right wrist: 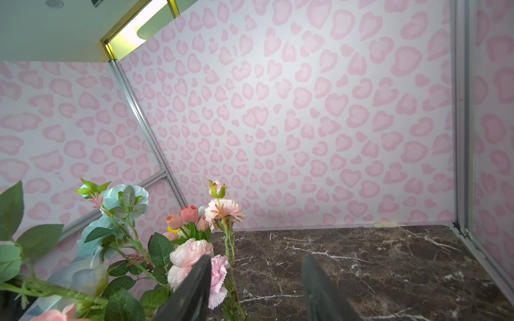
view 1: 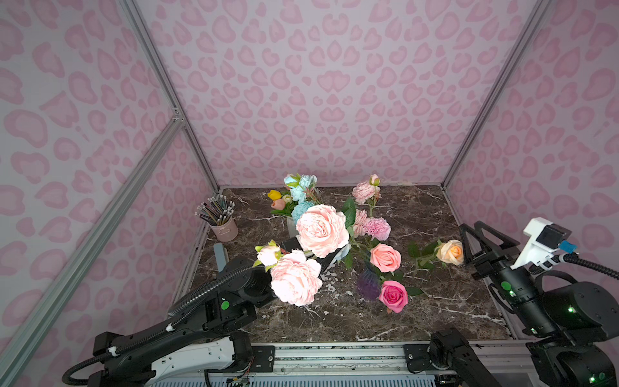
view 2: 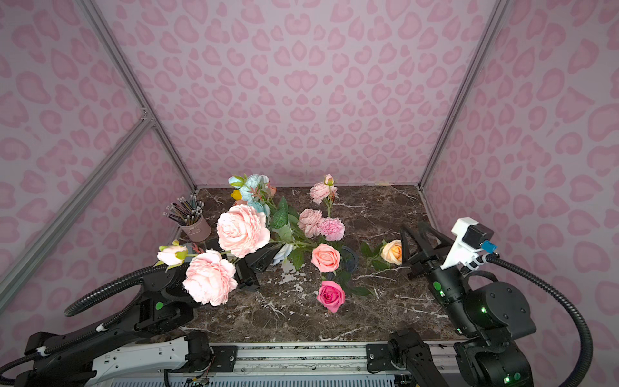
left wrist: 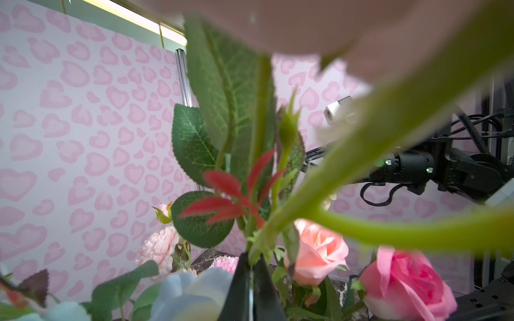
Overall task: Pick out pink flowers from the vase
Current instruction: Pick up the flower from the vase, then place the flower at the center of the board.
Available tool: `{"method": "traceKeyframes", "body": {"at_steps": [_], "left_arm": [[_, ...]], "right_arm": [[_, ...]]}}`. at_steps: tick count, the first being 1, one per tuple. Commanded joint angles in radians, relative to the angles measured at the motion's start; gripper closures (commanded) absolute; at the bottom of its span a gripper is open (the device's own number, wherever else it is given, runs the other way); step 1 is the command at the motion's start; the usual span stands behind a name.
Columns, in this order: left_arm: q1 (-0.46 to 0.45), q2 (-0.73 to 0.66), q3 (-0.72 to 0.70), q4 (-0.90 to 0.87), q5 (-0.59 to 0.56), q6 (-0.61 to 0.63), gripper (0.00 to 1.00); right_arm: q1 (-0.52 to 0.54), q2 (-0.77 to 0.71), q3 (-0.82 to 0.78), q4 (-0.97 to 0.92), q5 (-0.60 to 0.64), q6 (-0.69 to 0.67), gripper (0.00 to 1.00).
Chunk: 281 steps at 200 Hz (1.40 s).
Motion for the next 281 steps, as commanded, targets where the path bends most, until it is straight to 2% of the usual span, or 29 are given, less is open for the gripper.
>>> {"method": "traceKeyframes", "body": {"at_steps": [1,32,83,117,135,155,177,206,246,259,281], "left_arm": [[0.001,-0.016,0.037,-0.049,0.015,0.054,0.97],[0.000,-0.028,0.080,-0.072,0.012,0.116,0.97],[0.001,0.038,0.205,-0.088,0.041,0.188,0.97],[0.005,0.076,0.251,-0.071,0.042,0.211,0.97],[0.015,0.102,0.277,-0.066,0.054,0.216,0.97],[0.038,0.132,0.301,-0.059,0.079,0.210,0.97],[0.063,0.164,0.330,-0.050,0.111,0.187,0.97],[0.076,0.204,0.372,-0.036,0.168,0.180,0.97],[0.078,0.259,0.417,-0.012,0.223,0.186,0.98],[0.080,0.266,0.422,-0.008,0.228,0.185,0.97],[0.080,0.266,0.422,-0.005,0.236,0.189,0.97]], "right_arm": [[0.002,0.087,0.079,-0.040,-0.108,-0.117,0.47],[0.028,0.180,0.151,0.001,-0.181,-0.186,0.47],[0.076,0.307,0.115,0.140,-0.279,-0.407,0.48],[0.115,0.344,0.070,0.219,-0.380,-0.688,0.51],[0.121,0.346,0.061,0.252,-0.488,-0.849,0.47],[0.134,0.383,0.097,0.236,-0.552,-0.960,0.42],[0.166,0.427,0.178,0.204,-0.554,-1.011,0.41],[0.232,0.486,0.257,0.134,-0.558,-1.025,0.43],[0.289,0.500,0.219,0.134,-0.531,-1.020,0.43],[0.289,0.497,0.198,0.143,-0.504,-1.021,0.46],[0.289,0.472,0.144,0.201,-0.437,-1.002,0.60]]}}
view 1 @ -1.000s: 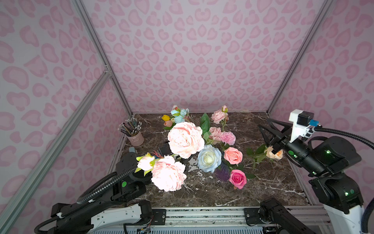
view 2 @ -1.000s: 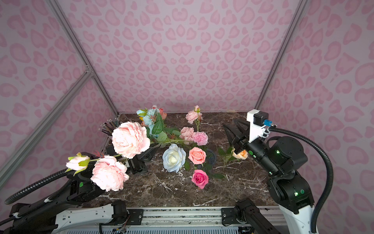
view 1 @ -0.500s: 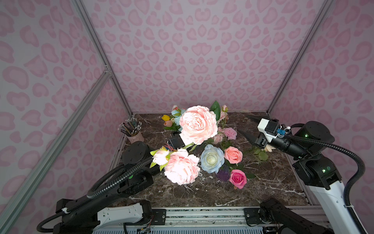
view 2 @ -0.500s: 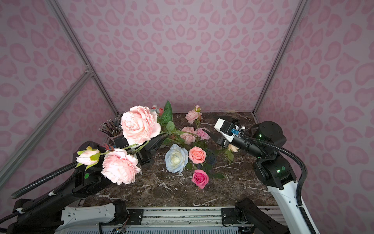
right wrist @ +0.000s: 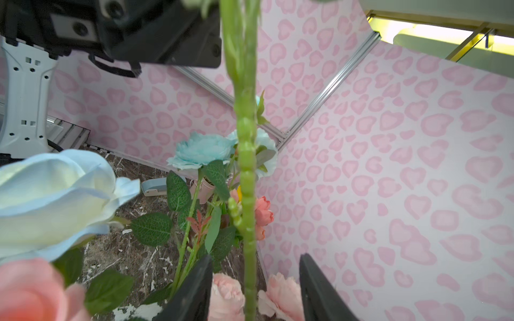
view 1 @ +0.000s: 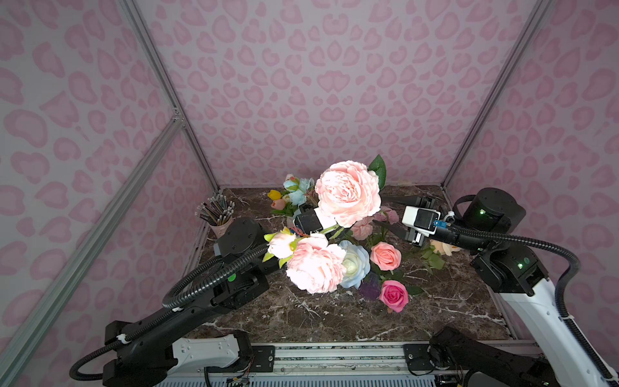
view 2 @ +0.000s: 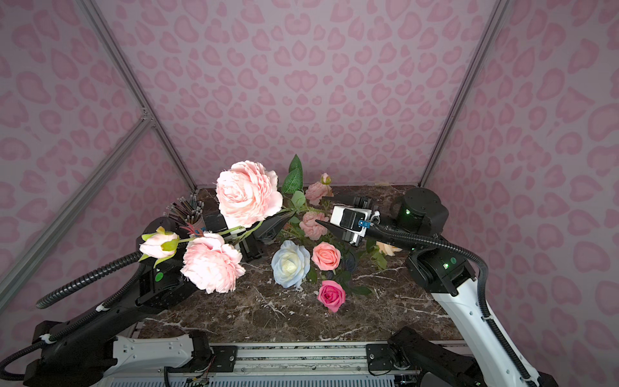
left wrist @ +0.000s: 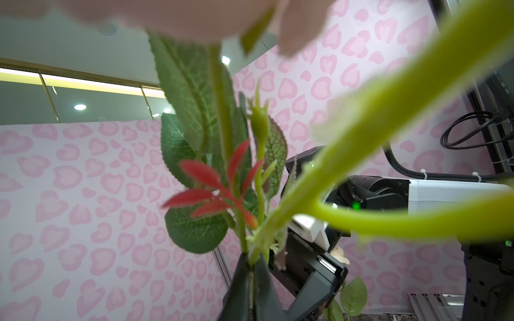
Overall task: Pick out pink flowers from the vase
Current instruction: Place the flower at the center of the board.
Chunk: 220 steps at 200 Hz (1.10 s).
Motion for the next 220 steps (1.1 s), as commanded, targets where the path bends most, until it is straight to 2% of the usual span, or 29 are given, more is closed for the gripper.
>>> {"method": "traceKeyframes", "body": {"at_steps": [1,14,36,62,88,98,113,137,148,164,185,200,220], "left_arm": [[0.001,-0.001,0.010,0.061,0.033,-0.001,0.97],[0.001,-0.003,0.007,0.056,0.038,0.011,0.97],[0.004,-0.007,-0.003,0.056,0.039,0.018,0.97],[0.006,0.002,0.010,0.040,0.047,0.010,0.96],[0.007,0.002,0.025,0.009,0.005,0.011,0.54],[0.009,-0.005,0.016,0.004,-0.017,0.012,0.46],[0.008,-0.019,-0.007,-0.007,-0.051,0.017,0.39],[0.011,-0.047,-0.048,-0.015,-0.095,0.021,0.35],[0.010,-0.056,-0.057,-0.032,-0.100,0.032,0.35],[0.010,-0.066,-0.054,-0.083,-0.106,0.044,0.35],[0.010,-0.085,-0.055,-0.140,-0.085,0.065,0.37],[0.010,-0.096,-0.048,-0.176,-0.095,0.056,0.38],[0.010,-0.102,-0.032,-0.249,-0.115,0.036,0.38]], "right_arm": [[0.001,-0.022,-0.044,0.063,0.071,0.014,0.61],[0.001,-0.040,-0.070,0.104,0.089,0.029,0.73],[0.001,-0.035,-0.070,0.114,0.082,0.041,1.00],[0.002,-0.034,-0.070,0.163,0.075,0.069,1.00],[0.001,-0.045,-0.069,0.249,0.106,0.127,1.00],[-0.001,-0.052,-0.059,0.288,0.138,0.168,1.00],[-0.014,-0.055,-0.031,0.319,0.144,0.212,1.00],[-0.049,-0.050,0.016,0.342,0.155,0.269,1.00],[-0.068,-0.053,0.020,0.371,0.199,0.305,1.00],[-0.104,-0.038,0.065,0.362,0.342,0.386,1.00],[-0.158,0.026,0.212,0.226,0.589,0.482,1.00],[-0.177,0.026,0.206,0.203,0.741,0.520,1.00],[-0.252,0.029,0.141,0.154,0.818,0.603,1.00]]}}
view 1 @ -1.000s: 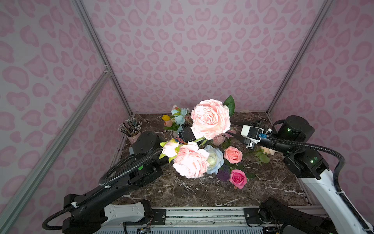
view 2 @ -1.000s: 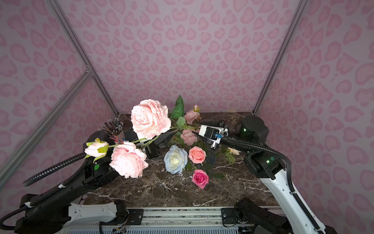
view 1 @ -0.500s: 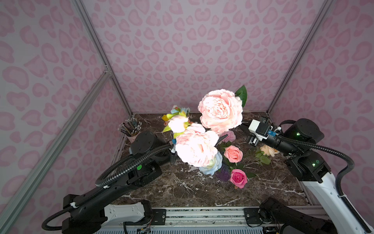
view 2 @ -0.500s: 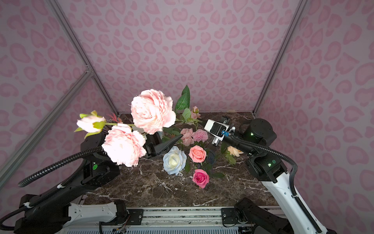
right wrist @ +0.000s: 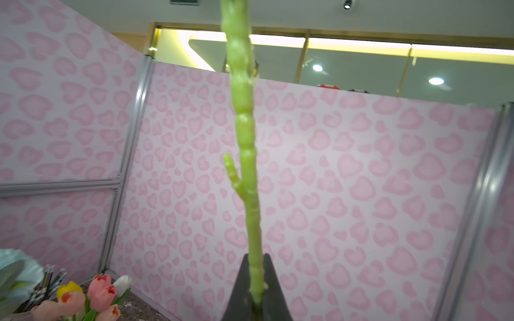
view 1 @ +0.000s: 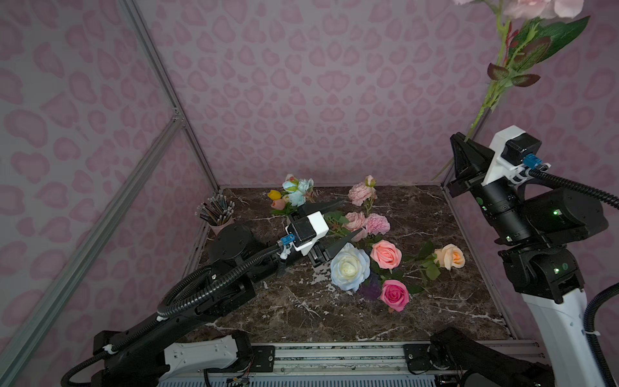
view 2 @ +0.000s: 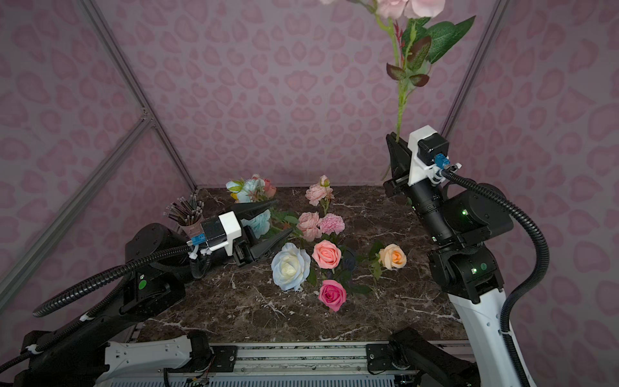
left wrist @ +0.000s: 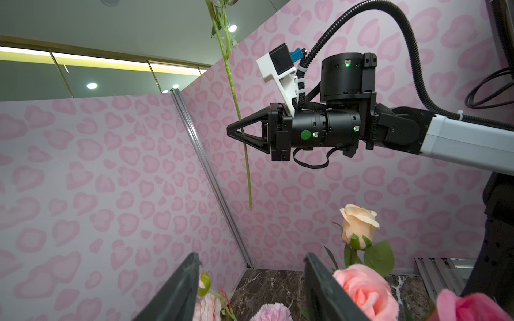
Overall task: Pick out pink flowers from the vase
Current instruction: Place the flower at the center of the board.
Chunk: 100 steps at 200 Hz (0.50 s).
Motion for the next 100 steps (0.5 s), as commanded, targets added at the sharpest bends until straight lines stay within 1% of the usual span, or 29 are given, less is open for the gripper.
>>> {"method": "traceKeyframes", "body": {"at_steps": [1,15,23,39,45,64,89,100], "left_arm": [[-0.001,-0.007,0.018,-0.091,-0.026,-0.014,0.38],[-0.001,-0.013,0.009,-0.096,-0.052,-0.047,0.38],[-0.001,-0.020,-0.002,-0.092,-0.067,-0.062,0.38],[-0.001,-0.048,-0.035,-0.080,-0.082,-0.067,0.39],[-0.001,-0.062,-0.048,-0.073,-0.089,-0.069,0.39],[0.000,-0.115,-0.089,-0.051,-0.127,-0.076,0.39],[-0.001,-0.174,-0.121,-0.065,-0.167,-0.098,0.39],[-0.001,-0.202,-0.145,-0.063,-0.167,-0.112,0.39]], "right_arm": [[-0.060,0.004,-0.063,-0.078,0.219,0.144,1.00],[-0.139,-0.001,-0.156,-0.084,0.219,0.237,1.00],[-0.182,-0.001,-0.202,-0.090,0.194,0.284,1.00],[-0.239,0.008,-0.267,-0.096,0.155,0.357,1.00],[-0.259,0.013,-0.315,-0.103,0.138,0.379,1.00],[-0.313,0.026,-0.406,-0.109,0.096,0.411,1.00],[-0.360,0.071,-0.504,-0.145,0.043,0.406,1.00],[-0.376,0.098,-0.538,-0.163,-0.021,0.393,1.00]]}}
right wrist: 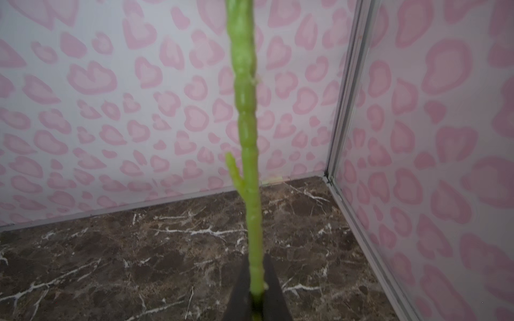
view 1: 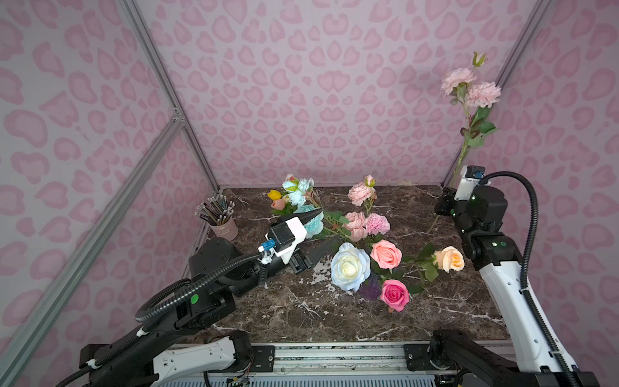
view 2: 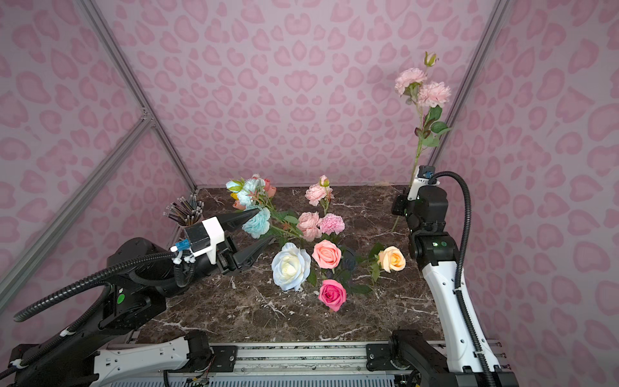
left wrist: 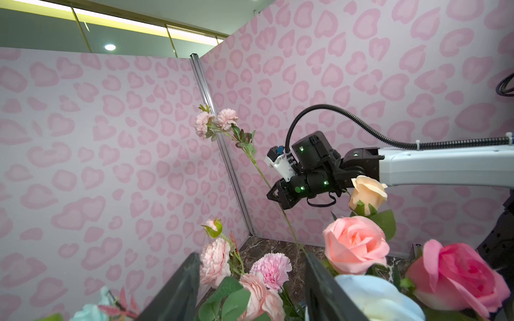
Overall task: Pick out pink flowers from the vase
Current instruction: Place the flower at the center of the board.
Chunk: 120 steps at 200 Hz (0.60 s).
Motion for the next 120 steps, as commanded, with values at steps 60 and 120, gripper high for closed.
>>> {"method": "traceKeyframes", "body": {"at_steps": [60,120], "left_arm": [[-0.001,-0.152,-0.151,0.052,-0.021,-0.038,0.39],[-0.001,-0.205,-0.196,0.081,0.013,-0.029,0.38]], "right_arm": [[-0.005,0.163,-0.229,-0.096,-0.133,-0.077,1.00],[0.017,0.427,-0.194,-0.153,-0.141,-0.096,1.00]]}}
